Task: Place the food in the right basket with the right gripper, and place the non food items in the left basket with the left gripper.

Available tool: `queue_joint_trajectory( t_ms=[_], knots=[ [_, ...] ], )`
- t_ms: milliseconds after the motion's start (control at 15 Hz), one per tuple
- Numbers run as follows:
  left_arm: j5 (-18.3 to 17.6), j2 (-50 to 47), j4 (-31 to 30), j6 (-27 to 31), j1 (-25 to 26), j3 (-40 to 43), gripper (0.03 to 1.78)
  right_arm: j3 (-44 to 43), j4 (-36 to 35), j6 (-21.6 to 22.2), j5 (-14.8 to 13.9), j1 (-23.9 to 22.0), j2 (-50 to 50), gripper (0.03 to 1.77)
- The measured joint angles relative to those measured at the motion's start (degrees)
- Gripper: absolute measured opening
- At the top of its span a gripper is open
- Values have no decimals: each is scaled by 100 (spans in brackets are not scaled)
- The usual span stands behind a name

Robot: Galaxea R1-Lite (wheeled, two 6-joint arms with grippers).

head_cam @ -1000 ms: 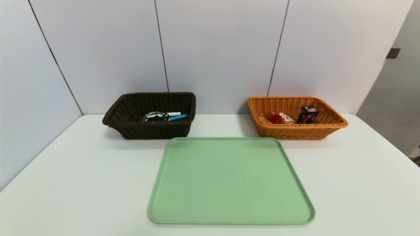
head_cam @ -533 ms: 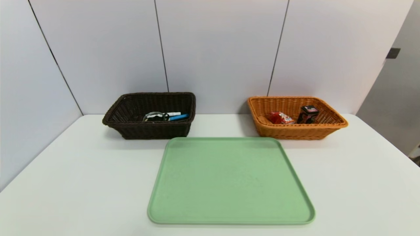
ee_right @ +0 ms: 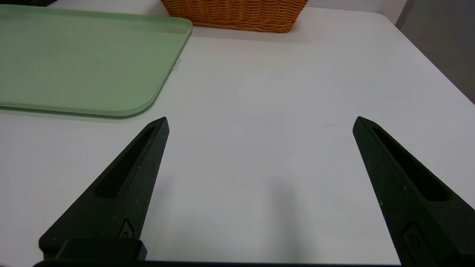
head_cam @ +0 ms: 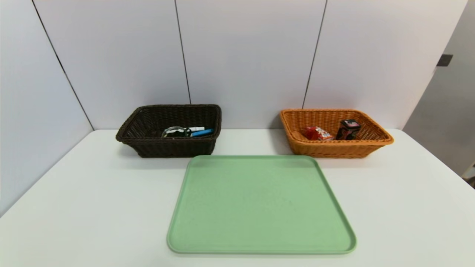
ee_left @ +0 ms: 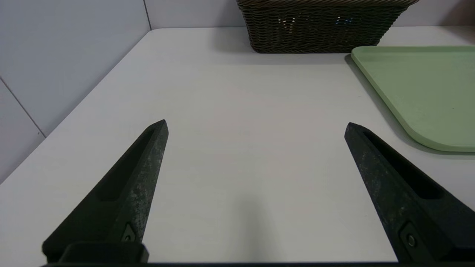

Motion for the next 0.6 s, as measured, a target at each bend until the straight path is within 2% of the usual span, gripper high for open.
queue_joint_trajectory(
  t_ms=[267, 400, 600],
  knots=[
    [9, 0, 1, -94, 0, 0, 169, 10, -18, -28, -52, 0, 0, 171],
    [9, 0, 4, -163, 0, 0, 169, 73, -254, 38, -179, 0, 0, 171],
    [17, 0, 4, -212, 0, 0, 169, 139, -405, 110, -210, 0, 0, 171]
  ],
)
